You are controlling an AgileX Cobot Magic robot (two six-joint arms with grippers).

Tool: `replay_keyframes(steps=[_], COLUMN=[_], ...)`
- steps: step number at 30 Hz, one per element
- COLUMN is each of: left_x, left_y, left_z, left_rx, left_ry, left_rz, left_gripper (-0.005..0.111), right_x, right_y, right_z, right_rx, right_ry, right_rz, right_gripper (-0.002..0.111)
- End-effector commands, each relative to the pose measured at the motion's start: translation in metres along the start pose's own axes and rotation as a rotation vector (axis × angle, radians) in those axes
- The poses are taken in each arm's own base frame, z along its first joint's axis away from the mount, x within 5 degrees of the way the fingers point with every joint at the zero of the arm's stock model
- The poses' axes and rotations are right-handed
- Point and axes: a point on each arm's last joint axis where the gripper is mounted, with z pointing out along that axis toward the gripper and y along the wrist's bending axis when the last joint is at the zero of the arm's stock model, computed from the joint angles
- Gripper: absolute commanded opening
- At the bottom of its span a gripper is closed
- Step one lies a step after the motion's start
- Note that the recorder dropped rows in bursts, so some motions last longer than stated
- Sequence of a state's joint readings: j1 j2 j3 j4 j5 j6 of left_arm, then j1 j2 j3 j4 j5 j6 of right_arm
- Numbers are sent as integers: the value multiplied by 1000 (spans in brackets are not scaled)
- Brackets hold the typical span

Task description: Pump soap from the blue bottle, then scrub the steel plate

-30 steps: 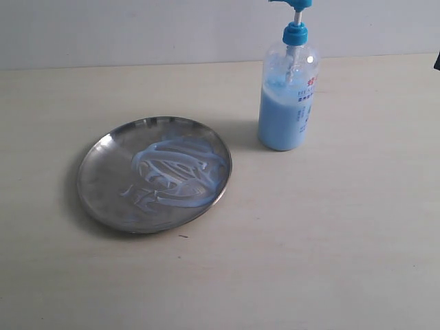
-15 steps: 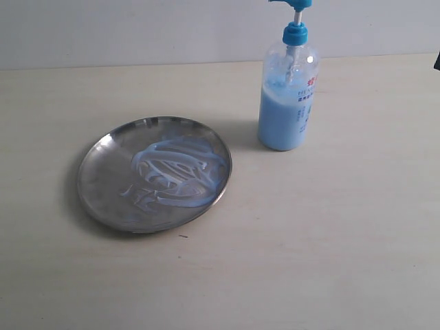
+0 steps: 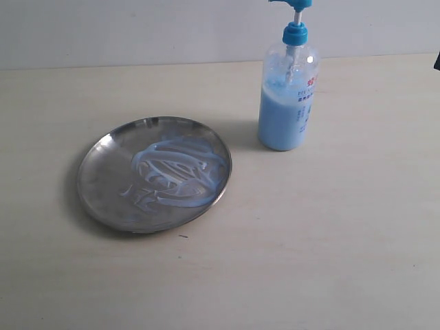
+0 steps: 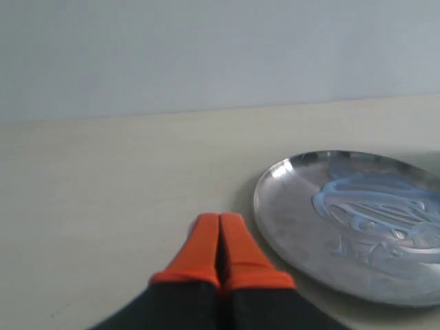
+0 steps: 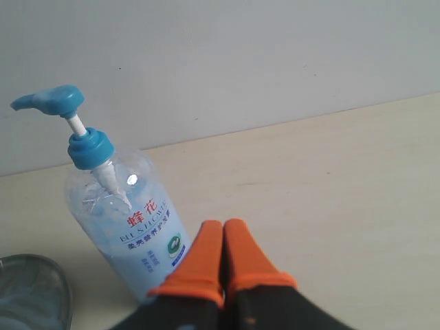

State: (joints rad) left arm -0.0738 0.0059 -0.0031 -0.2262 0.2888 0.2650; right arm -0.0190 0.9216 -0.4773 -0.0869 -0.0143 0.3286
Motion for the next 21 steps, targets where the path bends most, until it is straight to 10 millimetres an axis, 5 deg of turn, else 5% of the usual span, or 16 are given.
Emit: replay_keyframes(steps=[1,21], left_x=[7,7], left_y=[-1,1], left_z=[0,0], left_rx=[14,-13], left_ry=[68,71], left_rz=[13,39], left_gripper=[0,0], right_x=[-5,-5], right_y=[0,0], right_z=[0,0], right_rx=[-1,-1], right_ry=[-22,-22], right_rz=[-1,-1], right_gripper=[0,0])
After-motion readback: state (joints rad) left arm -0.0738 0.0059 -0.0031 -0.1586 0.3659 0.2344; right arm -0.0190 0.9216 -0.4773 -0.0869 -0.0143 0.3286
